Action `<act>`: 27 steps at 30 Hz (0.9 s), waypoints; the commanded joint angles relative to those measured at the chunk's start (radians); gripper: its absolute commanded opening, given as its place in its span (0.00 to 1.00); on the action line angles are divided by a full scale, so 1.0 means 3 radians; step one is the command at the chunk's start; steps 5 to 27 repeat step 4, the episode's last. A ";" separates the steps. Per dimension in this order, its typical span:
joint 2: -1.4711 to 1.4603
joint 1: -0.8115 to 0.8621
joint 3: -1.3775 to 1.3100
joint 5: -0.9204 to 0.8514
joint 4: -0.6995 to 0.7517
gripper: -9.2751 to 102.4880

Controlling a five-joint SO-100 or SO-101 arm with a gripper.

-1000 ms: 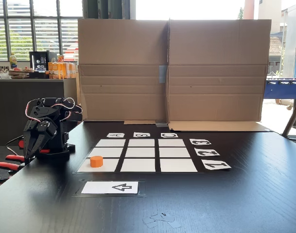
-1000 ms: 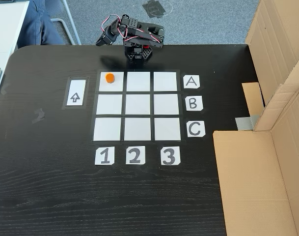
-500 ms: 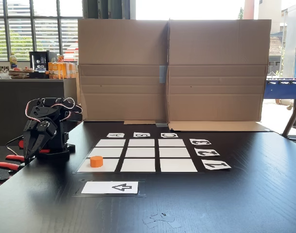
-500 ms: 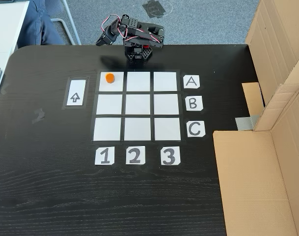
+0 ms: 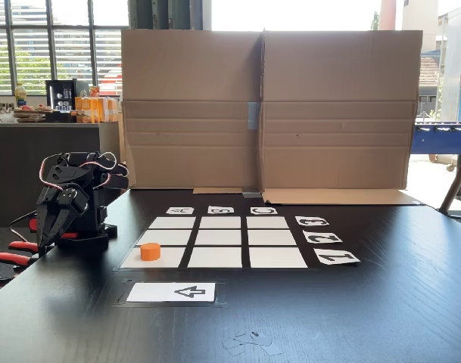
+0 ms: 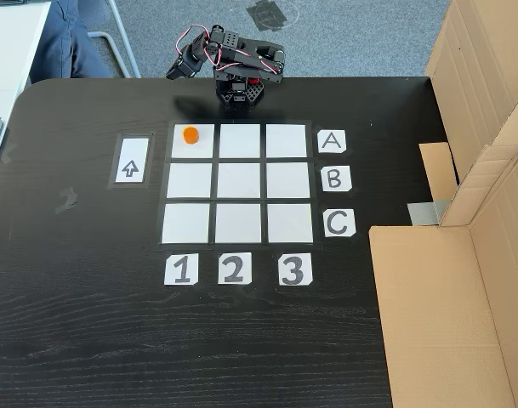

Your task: Pick up the round, orange token and place it in the grid on square A1.

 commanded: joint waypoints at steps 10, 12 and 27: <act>0.0005 0.0026 0.0010 0.0000 0.0010 0.08; 0.0005 0.0026 0.0010 0.0000 0.0010 0.08; 0.0005 0.0026 0.0010 0.0000 0.0010 0.08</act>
